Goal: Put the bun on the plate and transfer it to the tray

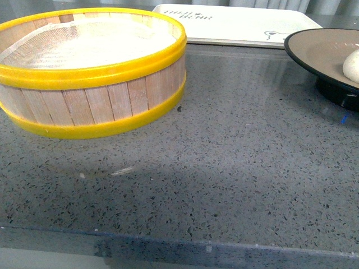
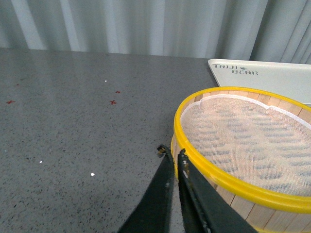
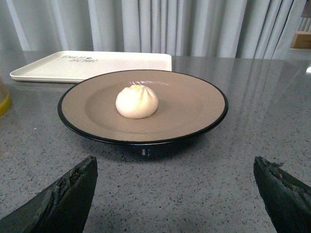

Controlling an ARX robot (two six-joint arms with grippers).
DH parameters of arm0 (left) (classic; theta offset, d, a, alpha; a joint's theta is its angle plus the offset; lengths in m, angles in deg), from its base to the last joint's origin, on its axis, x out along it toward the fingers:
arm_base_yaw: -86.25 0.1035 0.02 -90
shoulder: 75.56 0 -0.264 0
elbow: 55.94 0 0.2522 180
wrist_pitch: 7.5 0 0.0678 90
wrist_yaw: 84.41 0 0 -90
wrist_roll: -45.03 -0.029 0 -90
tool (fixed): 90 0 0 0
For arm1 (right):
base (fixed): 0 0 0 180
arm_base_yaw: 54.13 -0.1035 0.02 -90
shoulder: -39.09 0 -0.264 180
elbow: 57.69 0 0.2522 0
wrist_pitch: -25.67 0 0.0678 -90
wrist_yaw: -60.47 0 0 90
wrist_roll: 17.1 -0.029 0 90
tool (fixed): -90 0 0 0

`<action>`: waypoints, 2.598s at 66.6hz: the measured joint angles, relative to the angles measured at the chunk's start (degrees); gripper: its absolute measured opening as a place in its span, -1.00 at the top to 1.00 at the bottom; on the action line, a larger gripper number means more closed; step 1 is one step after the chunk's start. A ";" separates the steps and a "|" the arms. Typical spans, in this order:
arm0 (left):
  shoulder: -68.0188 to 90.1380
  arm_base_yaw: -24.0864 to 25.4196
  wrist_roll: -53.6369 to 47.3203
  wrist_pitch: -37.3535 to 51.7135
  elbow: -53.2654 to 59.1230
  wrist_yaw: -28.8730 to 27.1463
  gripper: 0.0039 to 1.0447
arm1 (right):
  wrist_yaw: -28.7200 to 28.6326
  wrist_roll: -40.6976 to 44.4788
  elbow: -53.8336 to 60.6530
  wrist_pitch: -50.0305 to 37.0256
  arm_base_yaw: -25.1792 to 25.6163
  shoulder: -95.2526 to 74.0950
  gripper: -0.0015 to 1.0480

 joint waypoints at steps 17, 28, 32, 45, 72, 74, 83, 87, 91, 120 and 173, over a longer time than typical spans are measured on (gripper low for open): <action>-5.77 0.00 0.35 0.72 6.75 0.07 0.93 | 0.02 0.00 0.00 0.00 0.00 0.00 -0.83; -8.87 0.00 0.35 0.59 9.16 0.07 0.93 | 0.02 0.00 0.00 0.00 0.00 0.00 -0.83; -10.05 0.00 0.35 0.35 9.90 0.07 0.93 | 0.02 0.00 0.00 0.00 0.00 0.00 -0.83; -13.40 0.00 0.35 -1.14 11.96 0.07 0.93 | 0.02 -0.02 0.00 0.00 0.00 0.00 -0.83; -20.11 0.00 0.37 -5.31 14.43 0.07 0.93 | 0.02 -0.02 0.00 0.00 0.00 0.00 -0.83; -20.59 0.00 0.37 -5.40 14.73 0.07 0.93 | 0.02 -0.02 0.00 0.00 0.00 0.00 -0.83; -22.69 0.00 0.48 -5.49 15.06 0.07 0.93 | 0.02 -0.02 0.00 0.00 0.00 0.00 -0.83; -23.56 0.00 0.48 -6.29 15.06 0.07 0.93 | 0.02 -0.02 0.00 0.00 0.00 0.00 -0.83; -24.17 0.00 0.50 -6.97 15.08 0.07 0.93 | 0.02 -0.02 0.00 0.00 0.00 0.00 -0.83; -34.53 0.00 0.55 -17.75 15.06 0.07 0.77 | 0.02 -0.02 0.00 0.00 0.00 0.00 -0.83; -34.53 0.00 0.55 -17.75 15.06 0.07 -0.88 | -8.98 -15.12 -20.59 -28.63 19.02 -50.58 -0.83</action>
